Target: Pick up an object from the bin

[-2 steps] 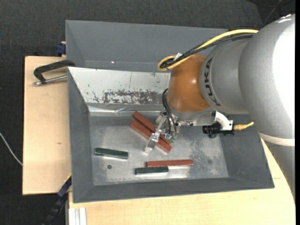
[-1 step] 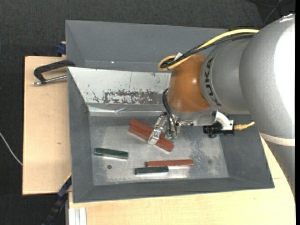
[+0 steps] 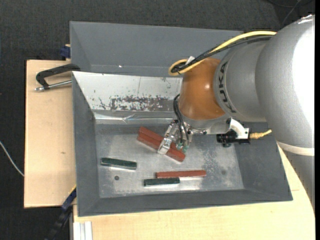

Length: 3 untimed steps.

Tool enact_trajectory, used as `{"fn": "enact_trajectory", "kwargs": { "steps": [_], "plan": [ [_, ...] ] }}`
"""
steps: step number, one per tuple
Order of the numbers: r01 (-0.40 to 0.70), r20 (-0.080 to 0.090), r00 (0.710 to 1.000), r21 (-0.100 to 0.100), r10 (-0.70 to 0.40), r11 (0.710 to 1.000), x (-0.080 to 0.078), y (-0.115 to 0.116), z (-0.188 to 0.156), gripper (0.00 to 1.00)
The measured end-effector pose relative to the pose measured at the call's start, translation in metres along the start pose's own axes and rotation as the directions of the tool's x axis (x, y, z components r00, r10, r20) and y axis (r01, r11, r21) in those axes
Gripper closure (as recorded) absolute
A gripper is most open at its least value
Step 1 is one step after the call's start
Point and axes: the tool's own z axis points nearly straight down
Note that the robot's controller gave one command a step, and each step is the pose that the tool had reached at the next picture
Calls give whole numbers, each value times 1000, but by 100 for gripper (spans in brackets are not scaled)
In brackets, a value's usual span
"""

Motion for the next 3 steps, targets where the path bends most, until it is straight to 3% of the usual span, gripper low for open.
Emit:
{"fn": "enact_trajectory", "kwargs": {
  "steps": [3],
  "plan": [
    [0, -6, 1000, 3, 0, 1000, 1, 0, -15, 100]
  ]
}}
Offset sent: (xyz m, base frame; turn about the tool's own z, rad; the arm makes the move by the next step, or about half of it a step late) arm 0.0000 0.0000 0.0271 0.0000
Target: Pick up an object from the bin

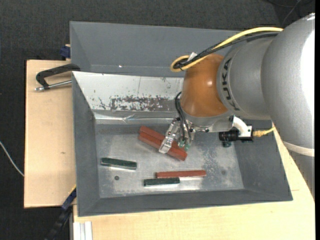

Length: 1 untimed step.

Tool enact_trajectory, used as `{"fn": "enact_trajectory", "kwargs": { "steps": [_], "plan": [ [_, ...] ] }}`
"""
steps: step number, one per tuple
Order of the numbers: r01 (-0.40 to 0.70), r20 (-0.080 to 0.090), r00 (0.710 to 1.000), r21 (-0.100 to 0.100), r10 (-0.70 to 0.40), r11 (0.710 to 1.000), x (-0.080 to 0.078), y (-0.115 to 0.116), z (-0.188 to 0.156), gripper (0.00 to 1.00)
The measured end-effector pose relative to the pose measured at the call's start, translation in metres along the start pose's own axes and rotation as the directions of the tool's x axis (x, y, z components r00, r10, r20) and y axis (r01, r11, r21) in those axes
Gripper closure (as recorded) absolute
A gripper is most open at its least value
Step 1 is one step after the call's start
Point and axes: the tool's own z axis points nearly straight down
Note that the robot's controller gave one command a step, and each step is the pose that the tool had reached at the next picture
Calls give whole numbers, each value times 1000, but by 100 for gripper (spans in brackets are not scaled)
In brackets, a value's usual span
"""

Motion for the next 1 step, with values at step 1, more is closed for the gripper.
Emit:
{"fn": "enact_trajectory", "kwargs": {
  "steps": [1],
  "plan": [
    [0, 5, 1000, -3, 0, 1000, -1, 1, -16, 100]
  ]
}}
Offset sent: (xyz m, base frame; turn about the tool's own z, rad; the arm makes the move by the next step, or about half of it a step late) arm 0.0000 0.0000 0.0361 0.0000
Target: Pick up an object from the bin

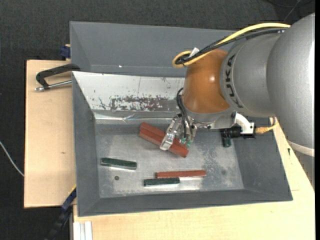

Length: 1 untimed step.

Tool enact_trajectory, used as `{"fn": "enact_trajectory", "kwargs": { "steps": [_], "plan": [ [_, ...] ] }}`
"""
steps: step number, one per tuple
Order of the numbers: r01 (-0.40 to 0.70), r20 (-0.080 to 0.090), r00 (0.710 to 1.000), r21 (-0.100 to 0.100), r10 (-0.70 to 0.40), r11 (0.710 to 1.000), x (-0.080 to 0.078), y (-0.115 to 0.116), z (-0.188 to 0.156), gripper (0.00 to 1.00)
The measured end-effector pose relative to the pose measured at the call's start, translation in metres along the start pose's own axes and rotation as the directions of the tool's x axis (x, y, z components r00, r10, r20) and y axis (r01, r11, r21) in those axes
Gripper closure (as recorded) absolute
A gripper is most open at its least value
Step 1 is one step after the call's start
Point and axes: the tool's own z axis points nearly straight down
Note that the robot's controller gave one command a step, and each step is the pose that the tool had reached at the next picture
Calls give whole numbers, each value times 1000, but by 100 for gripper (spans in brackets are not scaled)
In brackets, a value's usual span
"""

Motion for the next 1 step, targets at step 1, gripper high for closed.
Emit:
{"fn": "enact_trajectory", "kwargs": {
  "steps": [1],
  "plan": [
    [1, 3, 1000, -2, -1, 1000, -1, 1, -7, 100]
  ]
}}
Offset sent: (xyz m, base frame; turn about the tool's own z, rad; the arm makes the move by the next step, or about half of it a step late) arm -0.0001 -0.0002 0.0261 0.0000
